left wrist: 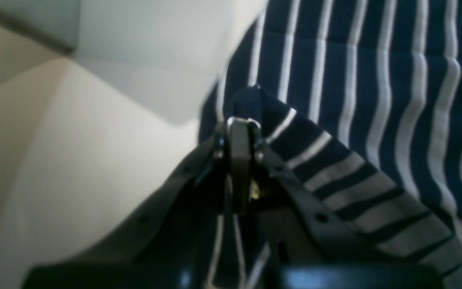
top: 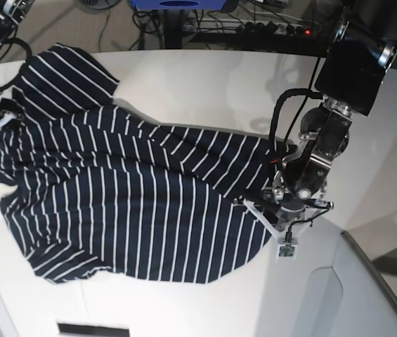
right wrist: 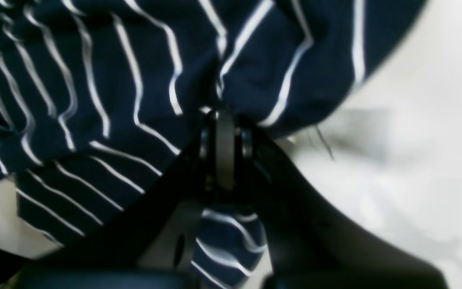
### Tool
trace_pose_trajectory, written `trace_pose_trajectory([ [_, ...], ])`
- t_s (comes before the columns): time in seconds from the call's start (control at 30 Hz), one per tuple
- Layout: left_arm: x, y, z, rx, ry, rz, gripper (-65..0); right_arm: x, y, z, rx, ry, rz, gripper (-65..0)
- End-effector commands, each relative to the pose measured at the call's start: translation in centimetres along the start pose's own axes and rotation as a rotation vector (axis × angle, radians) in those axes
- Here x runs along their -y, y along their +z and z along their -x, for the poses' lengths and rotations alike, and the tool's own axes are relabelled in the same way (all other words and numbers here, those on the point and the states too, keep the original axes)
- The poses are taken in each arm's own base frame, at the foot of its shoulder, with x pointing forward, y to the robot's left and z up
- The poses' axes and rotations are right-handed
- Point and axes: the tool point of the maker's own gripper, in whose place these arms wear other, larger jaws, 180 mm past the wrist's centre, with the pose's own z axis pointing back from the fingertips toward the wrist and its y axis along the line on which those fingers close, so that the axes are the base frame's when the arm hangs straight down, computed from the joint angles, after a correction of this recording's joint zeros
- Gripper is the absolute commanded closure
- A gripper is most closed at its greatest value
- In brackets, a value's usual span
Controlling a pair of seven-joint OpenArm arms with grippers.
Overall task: Layout the t-shirt on the table in an organized manner, then fold the t-shirt properly
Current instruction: 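Pull the gripped shirt fabric with the left gripper away from the right gripper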
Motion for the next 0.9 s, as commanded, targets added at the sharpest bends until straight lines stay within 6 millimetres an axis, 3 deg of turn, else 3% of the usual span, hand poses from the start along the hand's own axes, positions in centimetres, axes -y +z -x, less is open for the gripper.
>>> trace_pose_trajectory([
  [0.0, -1.0, 1.2, -3.1, 0.090, 0.001, -0.001, 0.0, 0.8, 1.6, -3.2, 0.088, 0.039, 0.025, 0.0],
  [0.3, -3.3, 7.5, -7.9, 0.285, -0.171, 0.086, 0.0, 1.2, 7.8, -9.7, 0.211, 0.222, 0.164, 0.0],
  [0.53, -5.8, 9.7, -8.5, 0.342, -0.177, 0.045, 0.0, 1.2, 12.5, -14.4, 0.344, 0.326, 0.256, 0.0],
  [0.8, -8.3, 11.9, -10.9, 0.432, -0.121, -0.007, 0.0, -0.1, 16.9, -19.1, 0.489, 0.406, 0.319, 0.0],
  [0.87, -9.0, 12.5, -12.3, 0.469, -0.087, -0.010, 0.0, -0.5, 18.3, -20.4, 0.531, 0.431, 0.342, 0.0],
])
